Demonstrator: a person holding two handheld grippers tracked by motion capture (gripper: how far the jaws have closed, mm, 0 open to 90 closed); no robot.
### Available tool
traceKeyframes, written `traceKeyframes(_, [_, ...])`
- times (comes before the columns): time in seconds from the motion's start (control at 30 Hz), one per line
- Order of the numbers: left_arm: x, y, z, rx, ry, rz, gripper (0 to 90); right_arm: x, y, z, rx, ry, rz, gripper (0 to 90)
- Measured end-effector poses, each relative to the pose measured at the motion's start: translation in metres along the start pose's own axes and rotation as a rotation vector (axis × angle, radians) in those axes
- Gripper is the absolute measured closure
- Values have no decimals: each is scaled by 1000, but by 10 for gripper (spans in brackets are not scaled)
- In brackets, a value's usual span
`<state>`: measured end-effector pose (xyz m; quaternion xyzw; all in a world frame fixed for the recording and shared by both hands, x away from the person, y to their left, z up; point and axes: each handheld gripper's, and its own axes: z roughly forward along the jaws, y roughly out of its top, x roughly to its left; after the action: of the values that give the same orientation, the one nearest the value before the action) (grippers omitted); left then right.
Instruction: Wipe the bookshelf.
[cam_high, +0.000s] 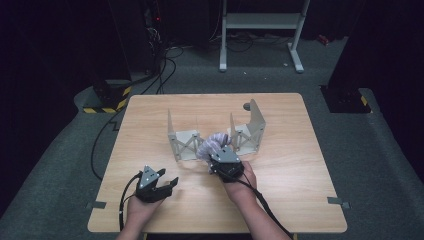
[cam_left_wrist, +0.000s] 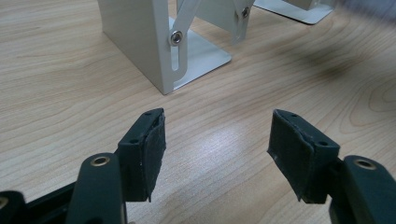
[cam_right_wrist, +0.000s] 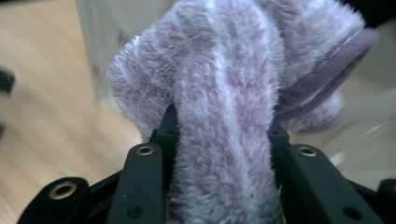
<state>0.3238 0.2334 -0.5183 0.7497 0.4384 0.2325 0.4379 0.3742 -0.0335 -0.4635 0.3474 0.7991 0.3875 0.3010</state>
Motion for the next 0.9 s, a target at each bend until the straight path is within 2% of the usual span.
traceKeyframes(0.1, [0, 0, -1, -3, -1, 1, 366, 6, -21, 20, 65, 8, 10, 628])
traceKeyframes(0.23, [0, 0, 0, 5, -2, 5, 366, 6, -40, 35, 140, 18, 24, 630])
traceKeyframes(0.3, [0, 0, 0, 8, -2, 6, 366, 7, -46, 36, 137, 20, 24, 630])
traceKeyframes(0.4, [0, 0, 0, 4, -1, 4, 366, 8, -41, 33, 134, 28, 16, 628])
traceKeyframes(0.43, [0, 0, 0, 3, -1, 4, 366, 9, -39, 32, 126, 29, 11, 628])
traceKeyframes(0.73, [5, 1, -4, 2, -3, -14, 365, 19, 21, 5, -49, 22, -32, 626])
traceKeyframes(0.9, [12, -4, -17, 4, 10, -13, 363, 22, 42, -8, -145, 8, -38, 628])
